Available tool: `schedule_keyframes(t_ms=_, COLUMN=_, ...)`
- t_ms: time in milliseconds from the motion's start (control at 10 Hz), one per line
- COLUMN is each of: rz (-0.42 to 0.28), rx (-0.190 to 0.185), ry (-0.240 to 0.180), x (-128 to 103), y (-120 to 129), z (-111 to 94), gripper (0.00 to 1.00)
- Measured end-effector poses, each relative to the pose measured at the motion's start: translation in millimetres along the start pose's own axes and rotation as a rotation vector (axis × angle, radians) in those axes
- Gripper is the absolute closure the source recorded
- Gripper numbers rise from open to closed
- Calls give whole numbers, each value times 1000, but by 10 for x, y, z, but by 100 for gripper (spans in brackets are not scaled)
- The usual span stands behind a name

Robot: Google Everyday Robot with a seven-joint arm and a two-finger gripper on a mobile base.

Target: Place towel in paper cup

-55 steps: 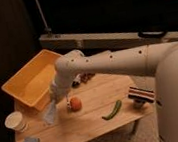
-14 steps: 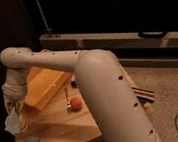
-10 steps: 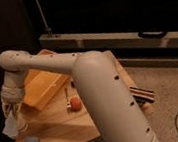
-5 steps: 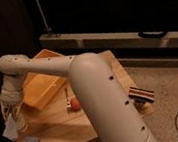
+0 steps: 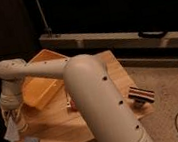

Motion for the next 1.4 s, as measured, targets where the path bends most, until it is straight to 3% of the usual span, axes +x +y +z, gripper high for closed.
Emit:
schedule_keyframes(t_ms=400, rz=34, rx=-36, ry=-9, x=94, y=-64, z=75, gripper=100)
schedule_keyframes(t_ms=800, rz=66, rx=-111, ry=1, x=179, y=-71, z=162, gripper=100)
schedule_keyframes(t_ms=900, rz=83, rx=-122, ry=19, x=202, y=-49, z=164, gripper=100)
schedule_keyframes(t_ms=1200, rz=128, rx=-97, ry=123, x=310, y=14, z=78, gripper=100)
schedule_keyframes(t_ms=1400, rz=129, rx=-90, ry=170, x=327, y=21, z=91, gripper=100)
